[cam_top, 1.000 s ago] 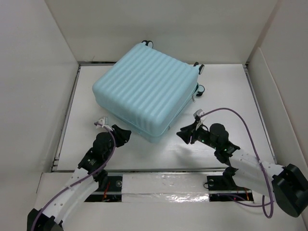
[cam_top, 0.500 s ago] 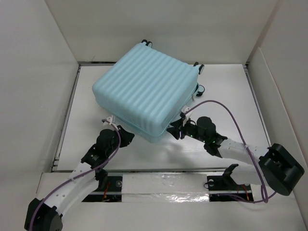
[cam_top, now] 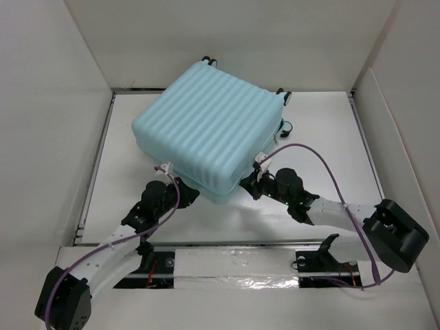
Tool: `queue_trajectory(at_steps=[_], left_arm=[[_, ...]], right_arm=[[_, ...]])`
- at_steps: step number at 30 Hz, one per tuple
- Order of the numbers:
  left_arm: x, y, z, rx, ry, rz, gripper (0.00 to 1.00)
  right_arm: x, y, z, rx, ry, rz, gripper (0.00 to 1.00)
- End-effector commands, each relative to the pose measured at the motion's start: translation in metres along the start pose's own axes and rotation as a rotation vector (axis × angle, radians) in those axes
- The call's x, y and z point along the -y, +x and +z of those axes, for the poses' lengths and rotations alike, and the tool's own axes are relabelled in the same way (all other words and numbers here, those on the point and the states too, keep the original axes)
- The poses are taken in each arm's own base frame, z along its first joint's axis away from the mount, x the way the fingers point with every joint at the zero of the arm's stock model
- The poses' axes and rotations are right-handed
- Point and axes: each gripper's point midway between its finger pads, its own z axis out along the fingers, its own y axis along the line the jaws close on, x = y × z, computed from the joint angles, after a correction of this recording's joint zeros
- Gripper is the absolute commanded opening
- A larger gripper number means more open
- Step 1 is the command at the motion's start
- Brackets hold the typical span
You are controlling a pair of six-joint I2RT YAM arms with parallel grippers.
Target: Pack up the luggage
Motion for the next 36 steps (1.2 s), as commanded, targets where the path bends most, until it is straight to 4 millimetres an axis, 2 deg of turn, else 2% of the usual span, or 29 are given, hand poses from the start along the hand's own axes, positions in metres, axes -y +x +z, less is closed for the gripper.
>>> queue_trajectory(at_steps=[1, 3, 5, 6, 7, 9, 10, 11, 12, 14, 15, 16, 17, 18, 19, 20, 21, 22, 23, 25, 27, 28, 29, 30, 31, 33, 35, 36], left_arm=[[0.051, -0.041, 0.0, 0.125, 0.191, 0.018, 0.12], [0.061, -0.051, 0.0, 0.156, 0.228, 0.01, 0.13], [0.067, -0.062, 0.001, 0.191, 0.239, 0.007, 0.13], [0.074, -0.069, 0.001, 0.208, 0.254, 0.007, 0.14], [0.078, -0.074, 0.004, 0.217, 0.264, 0.001, 0.14], [0.087, -0.084, 0.007, 0.233, 0.284, -0.003, 0.14], [0.089, -0.086, 0.009, 0.238, 0.292, -0.008, 0.15], [0.095, -0.086, 0.013, 0.242, 0.303, -0.022, 0.15], [0.098, -0.089, 0.015, 0.251, 0.304, -0.024, 0.15], [0.099, -0.092, 0.022, 0.286, 0.265, -0.032, 0.15], [0.11, -0.088, 0.023, 0.277, 0.283, -0.026, 0.15], [0.113, -0.084, 0.027, 0.271, 0.278, -0.028, 0.15], [0.117, -0.085, 0.029, 0.283, 0.27, -0.031, 0.15], [0.125, -0.086, 0.031, 0.291, 0.273, -0.033, 0.15], [0.137, -0.074, 0.031, 0.267, 0.295, -0.024, 0.15], [0.137, -0.069, 0.037, 0.263, 0.27, -0.023, 0.15], [0.141, -0.067, 0.038, 0.258, 0.272, -0.027, 0.15], [0.143, -0.062, 0.041, 0.248, 0.271, -0.026, 0.15], [0.143, -0.062, 0.042, 0.249, 0.267, -0.031, 0.16], [0.141, -0.06, 0.042, 0.238, 0.26, -0.041, 0.18], [0.123, -0.063, 0.036, 0.25, 0.182, -0.037, 0.28], [0.113, -0.071, 0.024, 0.276, 0.152, -0.024, 0.33], [0.099, -0.081, 0.018, 0.31, 0.103, -0.031, 0.44], [0.08, -0.093, 0.01, 0.37, 0.024, -0.049, 0.48], [0.069, -0.103, 0.002, 0.411, -0.014, -0.071, 0.5], [0.056, -0.141, -0.031, 0.548, -0.041, -0.148, 0.5], [0.058, -0.171, -0.061, 0.648, -0.03, -0.201, 0.51], [0.065, -0.202, -0.083, 0.732, -0.024, -0.217, 0.52]], right_arm=[[-0.011, -0.043, 0.002, 0.156, 0.011, -0.021, 0.0], [-0.016, -0.032, -0.004, 0.118, 0.023, -0.004, 0.0], [-0.036, -0.016, -0.009, 0.055, 0.0, 0.005, 0.0], [-0.038, 0.0, -0.014, -0.012, 0.027, 0.023, 0.0], [-0.059, 0.012, -0.019, -0.058, -0.013, 0.016, 0.0], [-0.072, 0.033, -0.03, -0.157, 0.01, 0.041, 0.0], [-0.083, 0.035, -0.035, -0.174, -0.006, 0.049, 0.0], [-0.105, 0.04, -0.041, -0.202, -0.057, 0.05, 0.0], [-0.114, 0.05, -0.047, -0.256, -0.062, 0.072, 0.0], [-0.139, 0.045, -0.051, -0.279, -0.105, 0.088, 0.0], [-0.158, 0.048, -0.056, -0.303, -0.138, 0.098, 0.0], [-0.17, 0.034, -0.052, -0.284, -0.153, 0.116, 0.0], [-0.176, 0.037, -0.047, -0.3, -0.142, 0.12, 0.0], [-0.175, 0.03, -0.04, -0.277, -0.091, 0.161, 0.0], [-0.175, 0.021, -0.032, -0.245, -0.062, 0.189, 0.0], [-0.177, 0.014, -0.02, -0.212, -0.036, 0.221, 0.0], [-0.177, -0.012, -0.007, -0.096, -0.01, 0.27, 0.0], [-0.178, -0.025, 0.0, -0.037, 0.001, 0.298, 0.0], [-0.178, -0.044, 0.009, 0.033, 0.008, 0.318, 0.0], [-0.169, -0.06, 0.024, 0.086, 0.055, 0.326, 0.0], [-0.159, -0.071, 0.023, 0.122, 0.105, 0.302, 0.0], [-0.152, -0.071, 0.02, 0.12, 0.121, 0.303, 0.0], [-0.145, -0.069, 0.016, 0.116, 0.132, 0.306, 0.0], [-0.143, -0.068, 0.011, 0.117, 0.116, 0.331, 0.0], [-0.135, -0.058, 0.002, 0.111, 0.108, 0.344, 0.0], [-0.132, -0.054, -0.005, 0.121, 0.07, 0.376, 0.0], [-0.127, -0.043, -0.011, 0.105, 0.061, 0.373, 0.0], [-0.125, -0.037, -0.011, 0.079, 0.056, 0.36, 0.0]])
